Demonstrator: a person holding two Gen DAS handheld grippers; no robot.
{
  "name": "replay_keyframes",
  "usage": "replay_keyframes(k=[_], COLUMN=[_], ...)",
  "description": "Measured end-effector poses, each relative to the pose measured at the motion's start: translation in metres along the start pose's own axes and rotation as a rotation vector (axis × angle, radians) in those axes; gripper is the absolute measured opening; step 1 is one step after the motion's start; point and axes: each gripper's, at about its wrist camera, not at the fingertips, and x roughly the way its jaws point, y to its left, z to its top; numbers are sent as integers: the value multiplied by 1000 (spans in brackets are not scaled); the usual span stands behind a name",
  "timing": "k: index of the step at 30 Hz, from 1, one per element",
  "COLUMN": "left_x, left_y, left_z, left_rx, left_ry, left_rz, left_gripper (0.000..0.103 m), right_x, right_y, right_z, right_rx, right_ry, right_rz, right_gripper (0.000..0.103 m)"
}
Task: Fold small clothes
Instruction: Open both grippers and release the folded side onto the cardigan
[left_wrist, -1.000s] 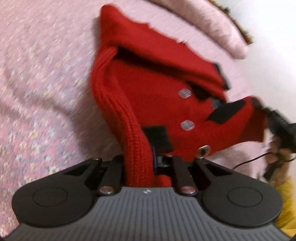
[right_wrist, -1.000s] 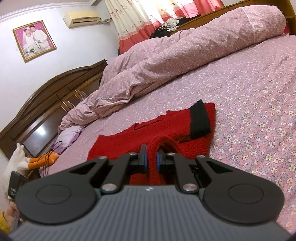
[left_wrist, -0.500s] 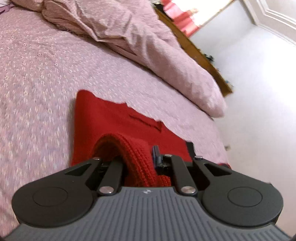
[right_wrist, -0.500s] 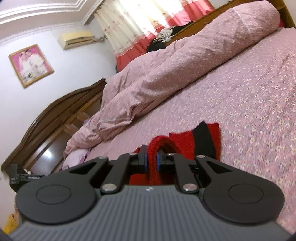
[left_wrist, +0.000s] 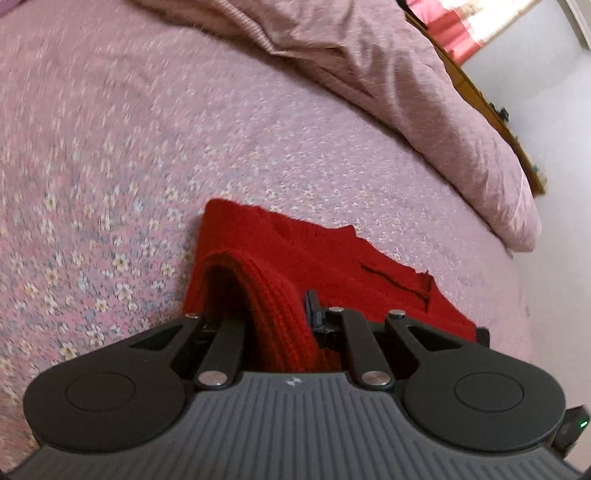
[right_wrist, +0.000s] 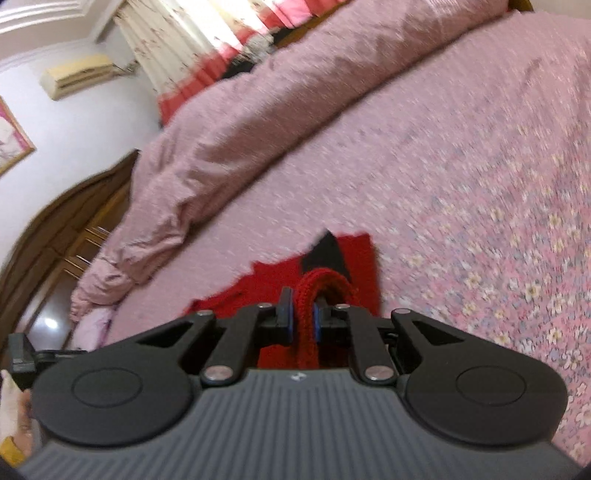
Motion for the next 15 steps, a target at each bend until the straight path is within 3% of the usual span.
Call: replay_keyframes(k=[4,7,9,11,12,13,15], left_x=[-9,-27,-36,-46,-50,-55,-64], left_y=[0,-11,-21,-28,-30,-31,-35], left_z=[-3,-7,-10,-13,-14,-15,-17], left_rx=[28,120,189,242,256,271,302], left_ry=[0,-13,-25,-38,-56,-87,-132], left_rz=[-18,27,69,121,148,194,269], left_gripper=[14,16,27,50,63,68,70], right_x=[1,-7,-15,-26,-31,-36,-47], right_y=[-4,1,5,11,14,17,24], right_z=[-4,-2,-2,-2,-3,-3,-3], right_rx=[15,-11,-42,-87,-111,-137,-197], right_ry=[5,21,17,-2,-12,-20,-36], right_rz=[3,-1,2,-9,-24,-43,-61], right_gripper=[14,24,45,61,64,64,64])
